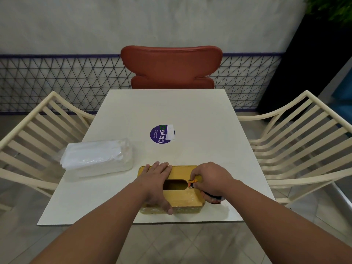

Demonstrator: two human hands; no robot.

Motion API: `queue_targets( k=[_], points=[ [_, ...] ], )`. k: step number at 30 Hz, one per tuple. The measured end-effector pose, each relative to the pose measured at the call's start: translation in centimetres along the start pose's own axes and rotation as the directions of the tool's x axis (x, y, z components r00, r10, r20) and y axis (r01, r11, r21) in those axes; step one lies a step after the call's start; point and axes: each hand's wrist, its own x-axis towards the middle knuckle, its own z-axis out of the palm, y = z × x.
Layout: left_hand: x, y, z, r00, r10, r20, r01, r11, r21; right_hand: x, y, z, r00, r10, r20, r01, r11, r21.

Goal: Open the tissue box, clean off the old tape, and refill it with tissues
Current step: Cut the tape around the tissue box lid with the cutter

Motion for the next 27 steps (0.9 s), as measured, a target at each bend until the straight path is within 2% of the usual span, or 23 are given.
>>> queue_targets(
  k=[5,8,15,18,23,27],
  points=[
    [0.1,-0.1,0.0,1.0,0.003,-0.001,-0.003,1.0,0.008,-0.1,0.0,0.2,0.999,-0.02,0.039,0.02,1.0,0.01],
    [0.1,-0.1,0.0,1.0,0.006,-0.003,-0.006,1.0,0.01,-0.3,0.4,0.3,0.999,0.042,-0.023,-0.042,0.999,0.02],
    [0.1,0.0,0.0,1.0,0.001,0.003,-0.001,1.0,0.01,0.0,-0.9,0.4,0.995,0.022,-0.101,-0.018,0.999,0.038],
    [0.0,0.0,0.0,1.0,0.004,0.004,-0.004,1.0,0.01,0.0,-1.0,0.8,0.997,0.022,-0.07,-0.021,1.0,0.022],
    [0.0,0.0,0.0,1.0,0.009,-0.002,-0.009,1.0,0.013,-0.8,-0.6,0.1,0.996,-0.013,0.087,0.01,1.0,0.03],
    [-0.1,0.0,0.0,1.0,0.009,-0.005,-0.009,1.0,0.011,-0.5,-0.4,-0.7,0.999,0.045,-0.006,-0.045,0.999,0.015]
  ],
)
